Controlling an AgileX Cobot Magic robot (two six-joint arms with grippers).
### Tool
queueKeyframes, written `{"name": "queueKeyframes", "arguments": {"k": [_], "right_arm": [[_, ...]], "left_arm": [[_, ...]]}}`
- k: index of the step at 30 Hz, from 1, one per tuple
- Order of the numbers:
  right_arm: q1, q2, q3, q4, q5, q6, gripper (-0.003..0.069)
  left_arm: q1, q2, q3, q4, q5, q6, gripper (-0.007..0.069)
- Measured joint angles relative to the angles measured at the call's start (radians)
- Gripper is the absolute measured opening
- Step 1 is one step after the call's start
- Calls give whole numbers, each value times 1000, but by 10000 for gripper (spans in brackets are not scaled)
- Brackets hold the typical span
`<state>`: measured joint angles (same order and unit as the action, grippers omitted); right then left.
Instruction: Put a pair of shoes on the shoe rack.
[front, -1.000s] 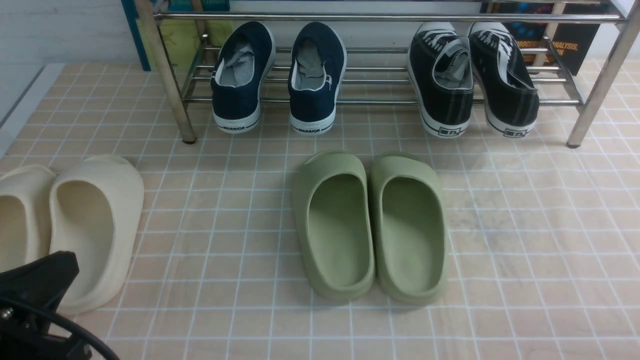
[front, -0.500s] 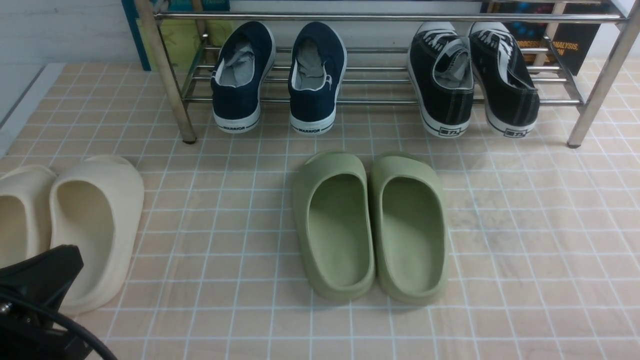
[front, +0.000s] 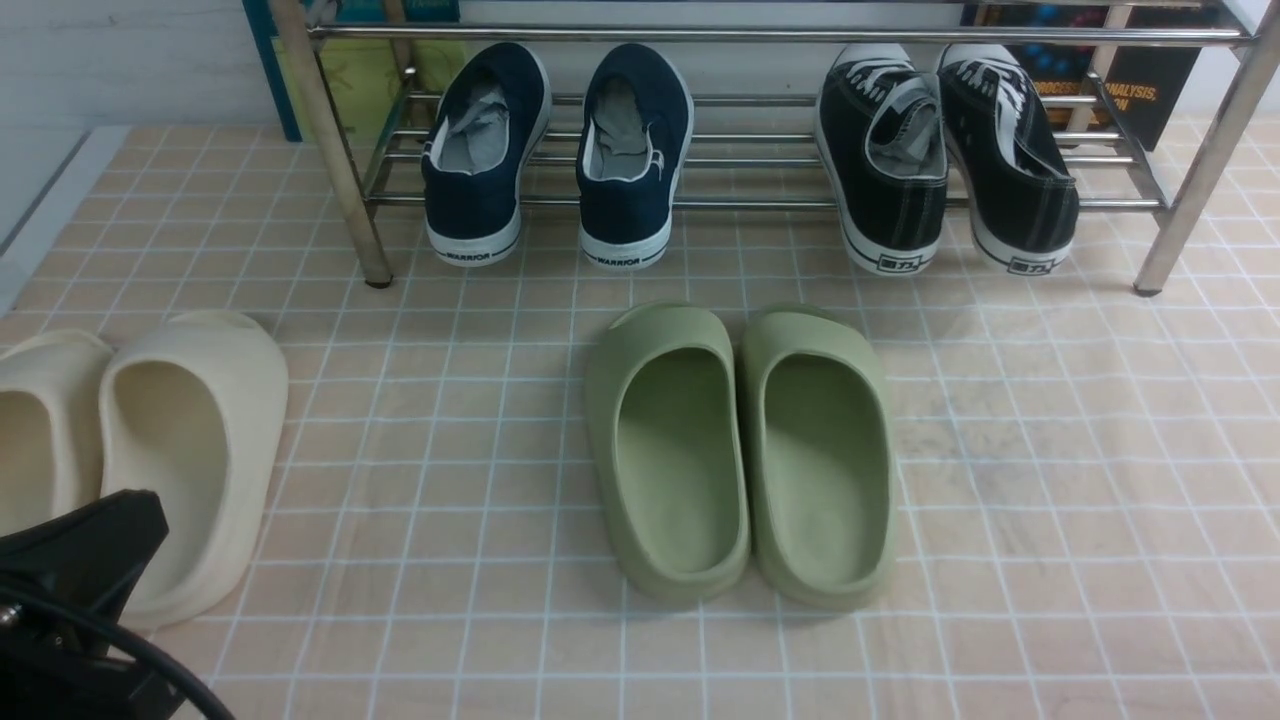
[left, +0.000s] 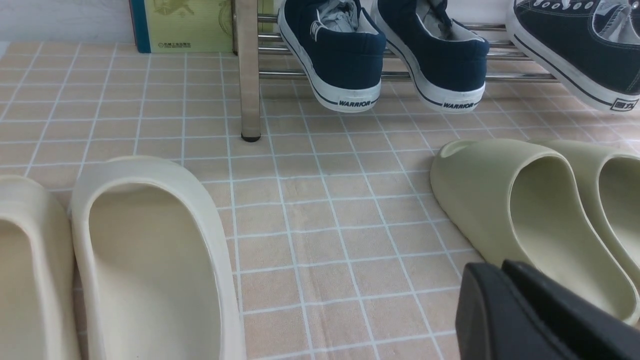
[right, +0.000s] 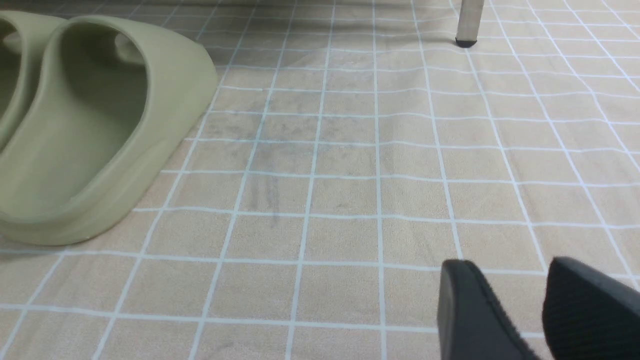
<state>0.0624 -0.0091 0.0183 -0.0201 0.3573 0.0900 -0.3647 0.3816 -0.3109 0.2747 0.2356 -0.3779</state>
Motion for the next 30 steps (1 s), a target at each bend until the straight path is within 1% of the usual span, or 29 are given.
{"name": "queueKeyframes", "arguments": {"k": [4, 11, 14, 17, 19, 22, 24, 25, 26, 30], "right_arm": [[0, 0, 0, 0, 0, 0, 240], [0, 0, 0, 0, 0, 0, 240], [0, 0, 0, 0, 0, 0, 240], [0, 0, 0, 0, 1, 0, 240], [0, 0, 0, 0, 1, 0, 240], [0, 0, 0, 0, 1, 0, 240], [0, 0, 0, 0, 1, 0, 240], [0, 0, 0, 0, 1, 0, 240], [0, 0, 0, 0, 1, 0, 240], [0, 0, 0, 0, 1, 0, 240]], "left_arm": [[1, -45, 53, 0, -9, 0, 59], [4, -222, 213, 0, 6, 0, 66], [4, -333, 309, -1, 59, 0, 69], [4, -384, 336, -11, 129, 0, 73], [6, -389, 336, -17, 137, 0, 73], [41, -393, 336, -50, 138, 0, 76], [92, -393, 335, -90, 139, 0, 76], [97, -393, 335, -90, 139, 0, 76], [139, -393, 335, -114, 139, 0, 76], [205, -393, 334, -130, 139, 0, 80]]}}
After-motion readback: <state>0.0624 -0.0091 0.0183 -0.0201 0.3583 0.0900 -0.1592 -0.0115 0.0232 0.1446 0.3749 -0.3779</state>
